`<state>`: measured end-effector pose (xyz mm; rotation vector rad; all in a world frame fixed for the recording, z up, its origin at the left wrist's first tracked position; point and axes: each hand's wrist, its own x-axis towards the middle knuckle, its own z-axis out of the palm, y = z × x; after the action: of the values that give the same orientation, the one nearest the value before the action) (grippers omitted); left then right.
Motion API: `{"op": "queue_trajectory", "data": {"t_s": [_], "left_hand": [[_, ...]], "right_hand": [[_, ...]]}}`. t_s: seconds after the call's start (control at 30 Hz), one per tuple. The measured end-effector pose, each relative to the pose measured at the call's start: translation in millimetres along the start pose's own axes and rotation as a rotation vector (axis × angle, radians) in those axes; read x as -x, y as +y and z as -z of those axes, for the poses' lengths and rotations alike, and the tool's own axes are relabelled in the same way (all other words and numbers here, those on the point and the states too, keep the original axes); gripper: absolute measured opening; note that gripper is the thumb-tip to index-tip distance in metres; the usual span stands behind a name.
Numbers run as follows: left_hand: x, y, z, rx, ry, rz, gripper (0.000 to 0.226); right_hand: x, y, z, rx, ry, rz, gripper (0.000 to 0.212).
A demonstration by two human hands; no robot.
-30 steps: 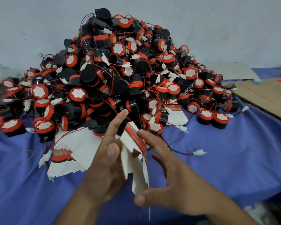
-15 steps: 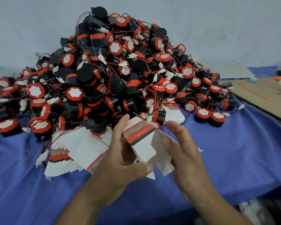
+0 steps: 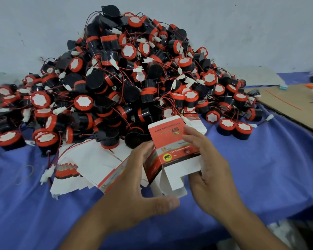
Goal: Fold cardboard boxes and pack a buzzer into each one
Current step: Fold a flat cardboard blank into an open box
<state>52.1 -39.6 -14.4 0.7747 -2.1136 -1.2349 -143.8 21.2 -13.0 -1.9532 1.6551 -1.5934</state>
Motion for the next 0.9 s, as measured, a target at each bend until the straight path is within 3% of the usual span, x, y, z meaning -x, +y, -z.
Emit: {"op": "queue_trajectory", "data": {"t_s": [0.17,0.3,0.37,0.47,0.67,0.8,0.9], "left_hand": [[-5.3,-2.9,-9.4,-0.084,0.194,0.043,0.112],[-16.2,-1.9,-14.2,0.140,0.350,0.043,0.071],[-19.0,-1.3,-14.3,0.279,0.388,0.065,0.063],[-20.0,-2.9,-16.1,0.315,0.402,0.118,0.045],[-17.1,-6.4,-28.9,0.155,0.276,0.137,0.030],[-16.5,-7.0,-31.5,0.067,0.309,0.127,0.031],[-15.7,-4.4,-31.8,-0.003,0.344,0.032,0.036]], "right_hand": [[4.1,-3.2,-1.8,-0.109,-0.144,-0.041,0.085],[9.3,-7.9,-4.0,-0.457,-0.282,-0.055,0.086],[8.0,-10.3,-7.2,-0.706,-0.282,-0.142,0.084],[5.6,-6.3,-9.7,-0.881,-0.273,-0.319,0.092],[1.4,-2.9,-8.2,-0.851,-0.324,-0.335,0.076],[2.2,-5.0,-6.9,-0.800,-0.236,-0.329,0.073],[3.0,-7.1,-10.1,-0.681,-0.126,-0.286,0.052]]}}
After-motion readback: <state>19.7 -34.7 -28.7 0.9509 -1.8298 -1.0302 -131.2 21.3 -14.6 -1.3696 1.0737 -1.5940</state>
